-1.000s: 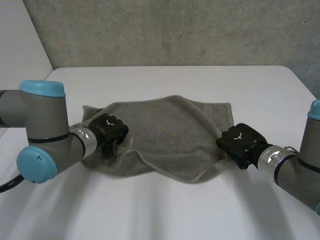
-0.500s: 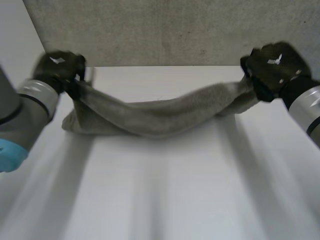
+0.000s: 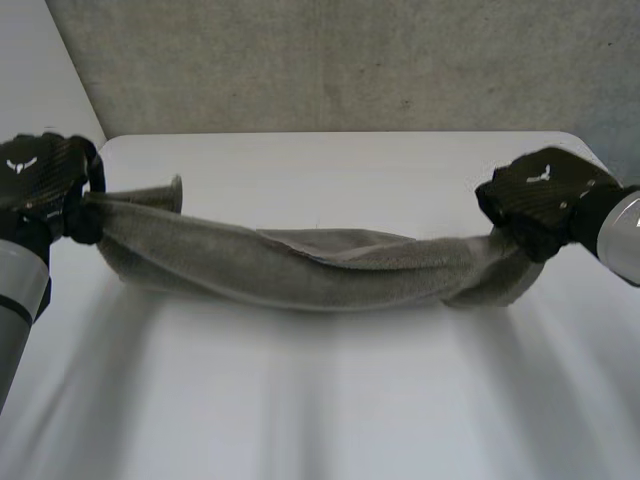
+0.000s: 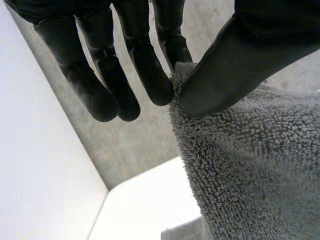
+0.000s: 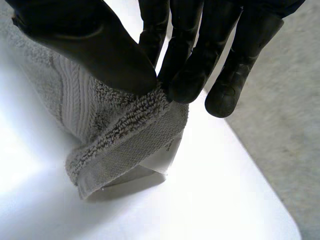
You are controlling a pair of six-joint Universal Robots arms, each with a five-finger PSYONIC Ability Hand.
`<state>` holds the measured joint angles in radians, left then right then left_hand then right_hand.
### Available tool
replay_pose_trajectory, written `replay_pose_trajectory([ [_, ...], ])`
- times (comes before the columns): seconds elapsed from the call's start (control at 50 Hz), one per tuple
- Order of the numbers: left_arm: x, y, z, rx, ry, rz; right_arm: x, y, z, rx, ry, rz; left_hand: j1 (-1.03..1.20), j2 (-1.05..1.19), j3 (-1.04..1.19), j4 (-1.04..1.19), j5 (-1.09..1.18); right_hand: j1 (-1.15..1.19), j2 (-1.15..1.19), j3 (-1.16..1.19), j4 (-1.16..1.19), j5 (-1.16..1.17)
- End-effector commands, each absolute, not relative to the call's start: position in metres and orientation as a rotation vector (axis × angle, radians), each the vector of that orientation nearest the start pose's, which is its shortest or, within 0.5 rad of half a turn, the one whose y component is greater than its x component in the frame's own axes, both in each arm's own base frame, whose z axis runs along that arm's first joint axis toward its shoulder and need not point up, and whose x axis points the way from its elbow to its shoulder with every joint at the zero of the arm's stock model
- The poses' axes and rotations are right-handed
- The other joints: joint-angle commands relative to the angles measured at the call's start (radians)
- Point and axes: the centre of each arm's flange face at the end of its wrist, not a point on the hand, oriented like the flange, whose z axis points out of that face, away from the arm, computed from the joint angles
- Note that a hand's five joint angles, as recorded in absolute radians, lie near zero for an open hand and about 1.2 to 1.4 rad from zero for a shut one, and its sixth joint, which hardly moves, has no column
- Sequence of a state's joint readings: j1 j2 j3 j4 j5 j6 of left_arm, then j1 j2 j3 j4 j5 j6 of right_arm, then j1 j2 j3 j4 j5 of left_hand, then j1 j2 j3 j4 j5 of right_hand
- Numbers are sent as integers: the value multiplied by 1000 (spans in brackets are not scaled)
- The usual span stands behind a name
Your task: Fold the towel.
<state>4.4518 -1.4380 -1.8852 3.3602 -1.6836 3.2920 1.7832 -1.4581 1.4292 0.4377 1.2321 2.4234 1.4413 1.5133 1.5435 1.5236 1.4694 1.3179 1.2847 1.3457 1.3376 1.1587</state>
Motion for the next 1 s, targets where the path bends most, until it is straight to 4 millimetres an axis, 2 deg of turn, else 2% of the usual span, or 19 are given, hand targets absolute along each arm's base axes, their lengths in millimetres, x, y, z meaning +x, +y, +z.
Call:
replay_pose_trajectory([
  [0.02,-177,-226,266,277,2167,-2249,219,-245,283,-1439,2184,-1722,-45,-117,-147,-127,-248,78,112,51,59,63],
  [0.18,-177,-234,253,270,2148,-2259,223,-253,270,-1454,2199,-1663,-45,-117,-147,-127,-248,78,112,51,59,63],
  [0.26,-187,-259,233,300,2181,-2222,228,-272,255,-1468,2220,-1624,-45,-117,-147,-127,-248,78,112,51,59,63],
  [0.34,-202,-302,248,288,2126,-2301,239,-313,259,-1465,2155,-1794,-45,-117,-147,-127,-248,78,112,51,59,63],
  [0.36,-202,-302,248,288,2126,-2301,239,-313,259,-1465,2155,-1795,-45,-117,-147,-127,-248,78,112,51,59,63],
  [0.4,-209,-318,264,281,2063,-2371,244,-327,270,-1455,2106,-1917,-45,-117,-147,-127,-248,78,112,51,59,63],
  [0.44,-233,-335,312,284,1898,-2566,255,-352,307,-1391,1934,-2260,-45,-117,-147,-127,-248,78,112,51,59,63],
  [0.46,-233,-335,312,284,1898,-2568,255,-352,307,-1391,1933,-2262,-45,-117,-147,-127,-248,78,112,51,59,63],
  [0.5,-246,-339,365,253,1707,-2755,265,-365,348,-1268,1651,-2622,-45,-117,-147,-127,-248,78,112,51,59,63],
  [0.56,-250,-337,385,237,1630,-2827,267,-367,365,-1198,1498,-2769,-45,-117,-147,-127,-248,78,112,51,59,63],
  [0.6,-249,-330,414,193,1517,-2930,263,-354,400,-1043,1259,-2956,-45,-117,-147,-127,-248,78,112,51,59,63],
  [0.66,-240,-319,434,126,1446,-3018,257,-340,411,-978,1202,-2949,-45,-117,-147,-127,-248,78,112,51,59,63],
  [0.72,-238,-317,434,111,1459,-3041,255,-338,407,-976,1225,-2910,-45,-117,-147,-127,-248,78,112,51,59,63],
  [0.78,-231,-322,415,88,1554,-2995,256,-337,387,-1015,1320,-2801,-45,-117,-147,-127,-248,78,112,51,59,63],
  [0.9,-205,-335,351,44,1791,-2764,256,-330,336,-1161,1625,-2487,-45,-117,-147,-127,-248,78,112,51,59,63],
  [0.92,-202,-333,333,43,1862,-2700,256,-327,323,-1194,1699,-2404,-45,-117,-147,-127,-248,78,112,51,59,63],
  [0.94,-202,-333,333,43,1863,-2699,256,-327,323,-1194,1699,-2403,-45,-117,-147,-127,-248,78,112,51,59,63],
  [0.98,-195,-325,294,41,2003,-2557,254,-318,286,-1296,1862,-2190,-45,-117,-147,-127,-248,78,112,51,59,63],
  [1.0,-195,-324,294,41,2003,-2556,254,-318,286,-1297,1863,-2189,-45,-117,-147,-127,-248,78,112,51,59,63],
])
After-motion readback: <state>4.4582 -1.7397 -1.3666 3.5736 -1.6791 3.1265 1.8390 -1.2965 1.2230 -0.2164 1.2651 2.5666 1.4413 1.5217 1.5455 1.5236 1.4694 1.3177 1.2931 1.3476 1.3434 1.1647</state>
